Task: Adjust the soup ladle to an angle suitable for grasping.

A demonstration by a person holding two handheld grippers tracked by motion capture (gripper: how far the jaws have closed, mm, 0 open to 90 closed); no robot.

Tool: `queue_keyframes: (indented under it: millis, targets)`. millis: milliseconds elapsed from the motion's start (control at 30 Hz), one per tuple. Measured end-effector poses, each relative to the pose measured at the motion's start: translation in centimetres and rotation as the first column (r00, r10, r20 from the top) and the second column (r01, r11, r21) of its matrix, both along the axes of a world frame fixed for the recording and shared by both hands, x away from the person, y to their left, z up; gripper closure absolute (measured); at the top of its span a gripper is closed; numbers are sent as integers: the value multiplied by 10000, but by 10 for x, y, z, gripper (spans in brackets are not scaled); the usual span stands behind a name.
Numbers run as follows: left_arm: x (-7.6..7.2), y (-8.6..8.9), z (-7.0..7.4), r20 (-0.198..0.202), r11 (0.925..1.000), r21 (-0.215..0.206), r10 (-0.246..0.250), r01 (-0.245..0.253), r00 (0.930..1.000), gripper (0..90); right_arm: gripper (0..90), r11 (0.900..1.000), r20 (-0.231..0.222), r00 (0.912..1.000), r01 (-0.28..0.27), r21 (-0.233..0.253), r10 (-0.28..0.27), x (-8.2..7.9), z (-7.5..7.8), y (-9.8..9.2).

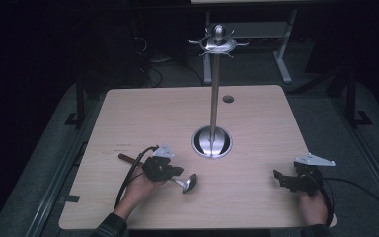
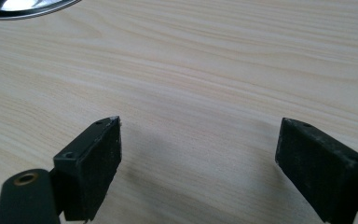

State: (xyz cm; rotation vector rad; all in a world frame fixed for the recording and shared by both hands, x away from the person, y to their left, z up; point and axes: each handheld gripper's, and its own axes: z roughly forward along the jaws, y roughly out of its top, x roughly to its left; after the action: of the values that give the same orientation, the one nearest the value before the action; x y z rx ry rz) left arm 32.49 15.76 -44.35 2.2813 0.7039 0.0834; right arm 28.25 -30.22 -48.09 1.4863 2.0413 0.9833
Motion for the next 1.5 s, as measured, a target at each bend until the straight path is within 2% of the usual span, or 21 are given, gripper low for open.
queue_keyframes:
  millis: [67,100,167,233,333,400,567,600,667,1000,1233,1500]
  targets:
    - [-1,-3,-4,-145,10000,60,44,-43,9999,900,136,10000,-3,10000,7,16,-7,0,0,0]
    - [-1,-3,-5,-189,9997,258,-34,38,9998,900,136,10000,4,10000,2,5,-2,0,0,0]
    - [-1,-3,-7,-280,9998,193,18,-13,9996,900,136,10000,19,10000,11,-10,-11,0,0,0]
    - [-1,-3,-9,-394,9992,397,-62,77,9992,900,136,10000,10,10000,11,-4,-11,0,0,0]
    - [-3,-3,-12,-621,9990,437,-71,99,9980,900,136,10000,29,10000,25,-9,-25,0,0,0]
    - [-3,-2,-12,-564,9986,499,-146,175,9983,900,136,10000,38,10000,22,-9,-22,0,0,0]
    - [-7,-1,-11,-725,9989,425,-145,176,9973,900,136,10000,30,10000,32,6,-32,0,0,0]
    - [-8,1,-11,-711,9977,570,-317,358,9970,900,136,10000,16,10000,48,21,-48,0,0,0]
    - [-8,1,-10,-726,9977,569,-338,379,9968,900,136,10000,8,10000,52,38,-52,0,0,0]
    - [-25,14,-9,-988,9976,498,-433,484,9942,900,136,10000,34,10000,65,17,-65,-1,0,0]
    - [-36,27,-8,-1077,9962,617,-540,609,9927,900,136,10000,28,10000,68,16,-68,-1,0,0]
    - [-50,43,-6,-1154,9969,604,-427,500,9924,900,136,10000,32,10000,77,-19,-77,-1,0,0]
